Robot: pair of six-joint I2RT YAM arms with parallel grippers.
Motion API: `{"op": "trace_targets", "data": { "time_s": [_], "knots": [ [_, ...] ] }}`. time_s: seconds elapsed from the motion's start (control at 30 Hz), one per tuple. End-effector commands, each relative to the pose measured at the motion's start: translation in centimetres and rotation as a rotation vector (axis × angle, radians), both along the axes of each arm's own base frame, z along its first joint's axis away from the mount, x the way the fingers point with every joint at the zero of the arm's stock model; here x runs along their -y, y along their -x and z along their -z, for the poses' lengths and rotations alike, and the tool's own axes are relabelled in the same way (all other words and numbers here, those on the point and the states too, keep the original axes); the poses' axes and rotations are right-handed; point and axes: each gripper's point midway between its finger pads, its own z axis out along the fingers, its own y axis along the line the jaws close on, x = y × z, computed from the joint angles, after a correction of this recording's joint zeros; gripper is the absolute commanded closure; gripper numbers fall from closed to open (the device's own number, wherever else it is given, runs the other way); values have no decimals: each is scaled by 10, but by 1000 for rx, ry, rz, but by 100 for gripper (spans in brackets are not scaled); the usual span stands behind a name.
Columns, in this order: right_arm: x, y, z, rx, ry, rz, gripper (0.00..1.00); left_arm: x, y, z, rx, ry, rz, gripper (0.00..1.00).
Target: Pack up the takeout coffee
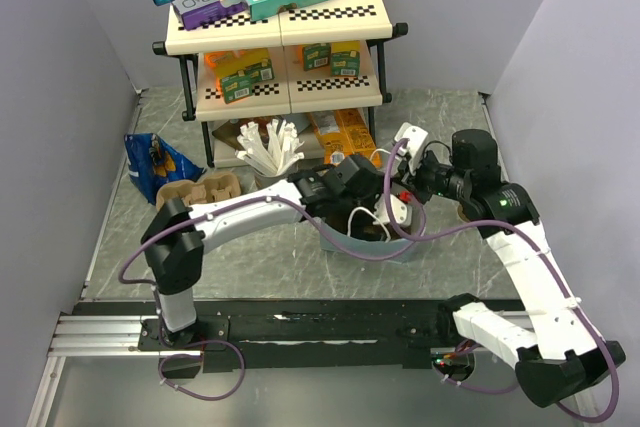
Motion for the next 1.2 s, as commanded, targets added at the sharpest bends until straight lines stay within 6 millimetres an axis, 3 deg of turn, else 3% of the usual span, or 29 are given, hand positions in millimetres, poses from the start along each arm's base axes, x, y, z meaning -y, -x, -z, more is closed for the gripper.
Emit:
{"op": "trace_targets", "data": {
  "time_s": [0.0, 0.2, 0.47, 0.53, 0.63, 0.77, 0.87, 0.93, 1.1, 1.17],
  "knots": [
    [3, 5, 25, -106, 19, 17, 100, 28, 13, -115, 59, 356, 90, 0],
    [1, 6, 24, -130, 4, 10, 100, 22, 21, -137, -53, 464, 79, 1],
    [1, -1, 31, -164, 10, 24, 100, 14, 30, -207, -140, 632, 110, 2],
    [-1, -3, 31, -168, 11, 19, 100, 13, 31, -214, -155, 653, 111, 2],
    [-4, -5, 28, -174, -7, 17, 100, 12, 18, -214, -116, 669, 33, 5],
    [-6, -5, 22, -185, -30, 16, 100, 4, -20, -195, 45, 636, -152, 7],
    [-6, -4, 20, -190, -32, 21, 100, -5, -34, -184, 165, 600, -206, 6],
    [-5, -3, 22, -199, -29, 26, 100, -13, -42, -187, 232, 594, -232, 6],
    [-4, -4, 25, -215, -29, 32, 100, -19, -39, -178, 225, 570, -216, 6],
    [-4, -5, 26, -220, -29, 31, 100, -18, -25, -173, 162, 569, -139, 6]
  ]
}}
